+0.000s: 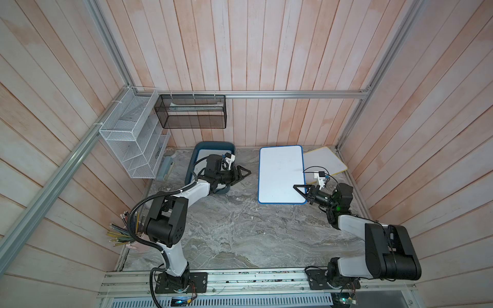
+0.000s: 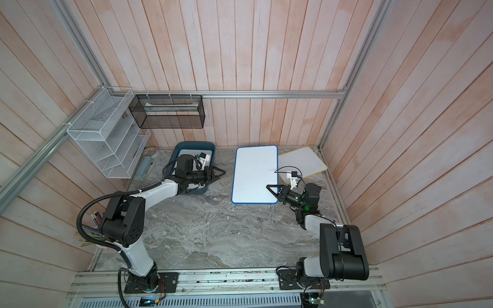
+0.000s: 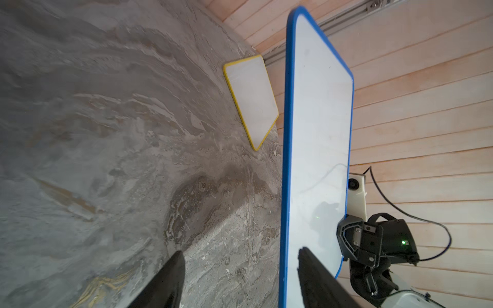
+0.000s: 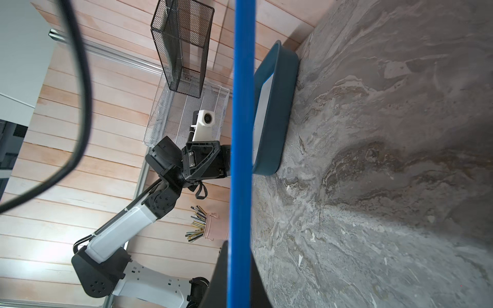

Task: Put the whiteboard into the storage box
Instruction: Place the whiteboard in the storage box.

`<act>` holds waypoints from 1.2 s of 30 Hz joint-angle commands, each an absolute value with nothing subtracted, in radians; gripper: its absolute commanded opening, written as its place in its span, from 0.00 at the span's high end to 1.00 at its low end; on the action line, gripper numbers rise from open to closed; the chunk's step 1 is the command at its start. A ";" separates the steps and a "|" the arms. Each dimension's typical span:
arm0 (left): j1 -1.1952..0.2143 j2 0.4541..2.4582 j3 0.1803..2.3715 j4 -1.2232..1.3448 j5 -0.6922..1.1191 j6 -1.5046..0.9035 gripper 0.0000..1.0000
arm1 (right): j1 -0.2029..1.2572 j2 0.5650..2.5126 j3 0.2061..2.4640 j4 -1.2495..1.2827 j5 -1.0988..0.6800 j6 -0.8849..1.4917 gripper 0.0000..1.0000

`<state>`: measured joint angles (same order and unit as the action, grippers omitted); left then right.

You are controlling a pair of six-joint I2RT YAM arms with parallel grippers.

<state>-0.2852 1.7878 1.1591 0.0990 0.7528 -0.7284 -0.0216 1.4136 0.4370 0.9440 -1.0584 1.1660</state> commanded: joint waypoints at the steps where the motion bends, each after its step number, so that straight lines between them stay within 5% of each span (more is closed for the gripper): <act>1: -0.221 1.715 1.145 0.025 0.709 -0.664 0.31 | -0.005 1.433 0.477 1.121 -1.044 1.209 1.00; 9: -0.061 1.716 1.224 -0.308 0.453 -0.547 0.31 | 0.031 1.494 0.525 1.151 -1.030 1.227 1.00; 21: 0.049 1.747 1.335 -0.413 0.121 -0.444 0.30 | 0.099 1.536 0.560 1.083 -1.010 1.186 1.00; 36: 0.055 1.705 1.297 -0.385 0.278 -0.439 0.30 | 0.402 1.866 0.954 0.947 -0.820 1.152 1.00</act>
